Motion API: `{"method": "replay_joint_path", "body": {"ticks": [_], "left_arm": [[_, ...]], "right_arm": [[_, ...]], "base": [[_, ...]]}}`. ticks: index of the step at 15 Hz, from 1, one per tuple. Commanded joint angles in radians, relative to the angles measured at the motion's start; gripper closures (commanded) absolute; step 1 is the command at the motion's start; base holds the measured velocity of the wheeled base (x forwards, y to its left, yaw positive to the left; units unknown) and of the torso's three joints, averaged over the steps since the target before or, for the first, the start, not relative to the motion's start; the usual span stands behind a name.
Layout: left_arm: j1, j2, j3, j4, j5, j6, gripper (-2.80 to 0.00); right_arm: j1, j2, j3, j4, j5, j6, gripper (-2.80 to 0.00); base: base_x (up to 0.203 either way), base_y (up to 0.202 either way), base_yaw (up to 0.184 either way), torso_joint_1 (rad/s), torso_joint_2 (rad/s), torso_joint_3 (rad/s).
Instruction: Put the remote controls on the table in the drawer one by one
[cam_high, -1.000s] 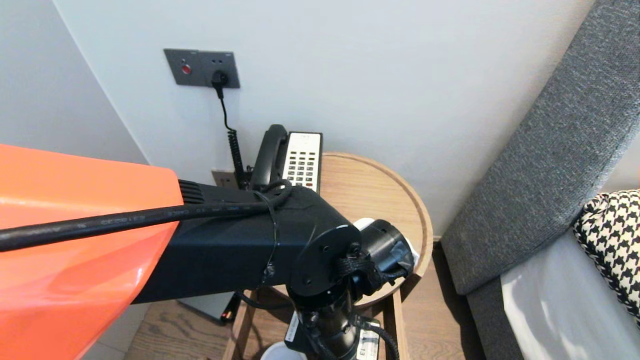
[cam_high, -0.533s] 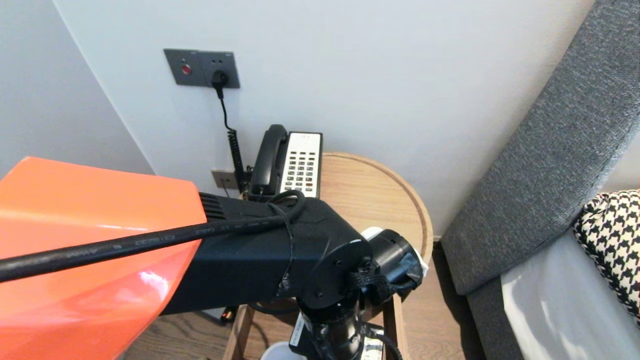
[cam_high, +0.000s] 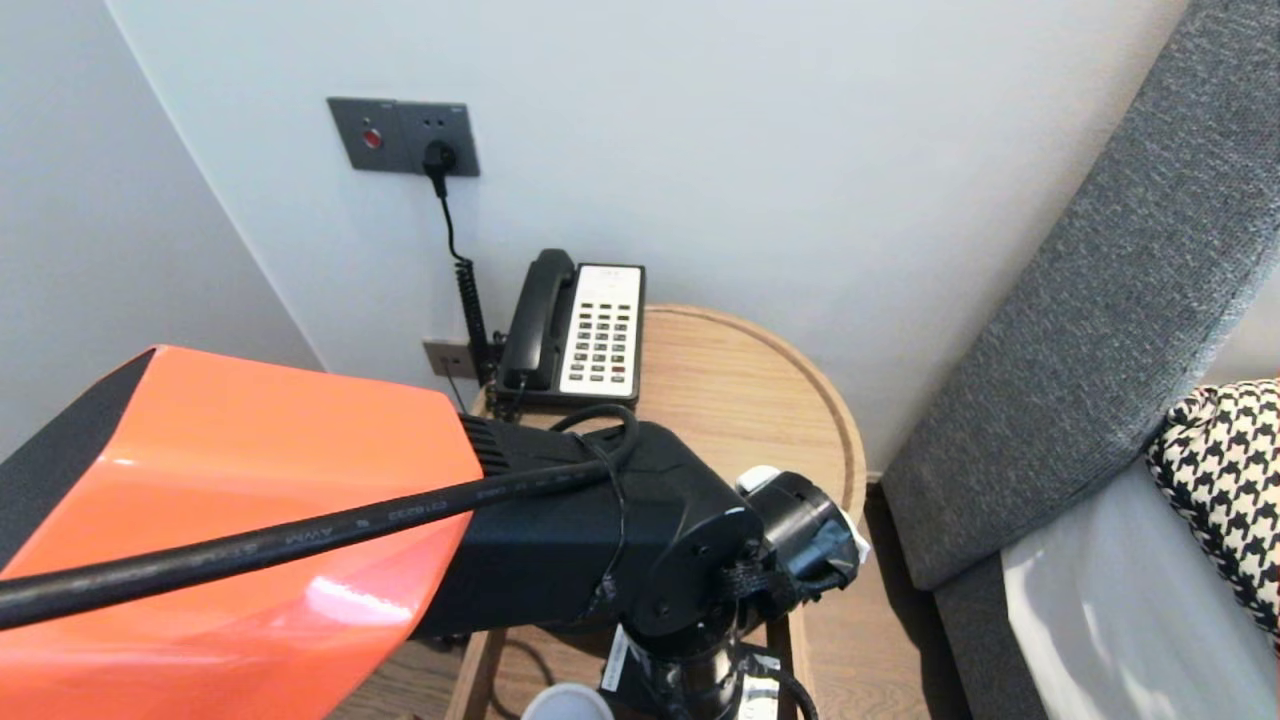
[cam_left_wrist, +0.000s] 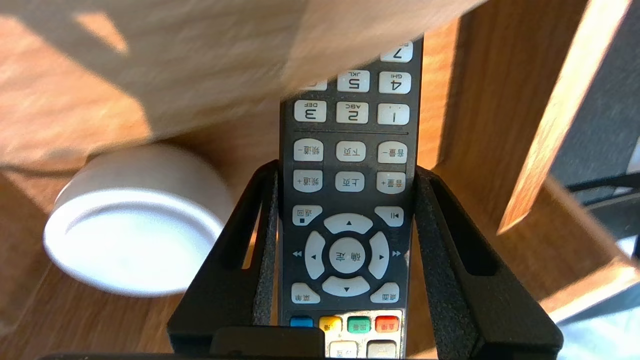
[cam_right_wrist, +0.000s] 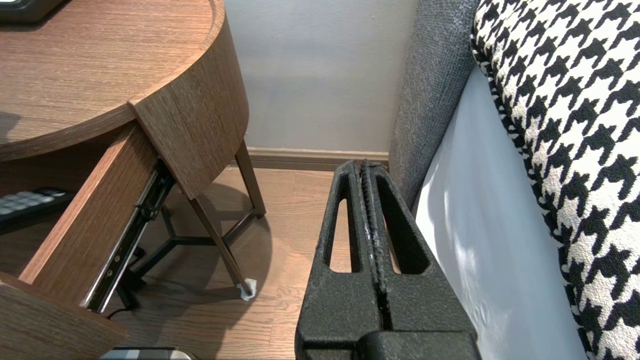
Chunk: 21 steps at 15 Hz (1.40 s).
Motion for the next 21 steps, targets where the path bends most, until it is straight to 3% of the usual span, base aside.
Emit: {"method": "replay_joint_path", "body": {"ticks": [1, 3, 7, 21], "left_arm": [[-0.007, 0.014, 0.003, -0.017, 0.027, -0.01, 0.0], [-0.013, 0.022, 0.009, -0.052, 0.086, -0.016, 0.0], [-0.013, 0.023, 0.028, -0.094, 0.107, -0.017, 0.0], [-0.04, 0.014, 0.218, -0.459, 0.239, -0.016, 0.0]], "right_arm": [[0.0, 0.0, 0.025, -0.001, 0.0, 0.0, 0.0], [0.0, 0.0, 0.025, -0.001, -0.001, 0.0, 0.0], [0.0, 0.001, 0.025, -0.001, 0.001, 0.0, 0.0], [0.0, 0.001, 0.025, -0.001, -0.001, 0.0, 0.0]], "base": [[0.0, 0.0, 0.0, 0.0, 0.0, 0.0], [0.0, 0.0, 0.0, 0.0, 0.0, 0.0], [0.0, 0.0, 0.0, 0.0, 0.0, 0.0], [0.0, 0.0, 0.0, 0.0, 0.0, 0.0]]}}
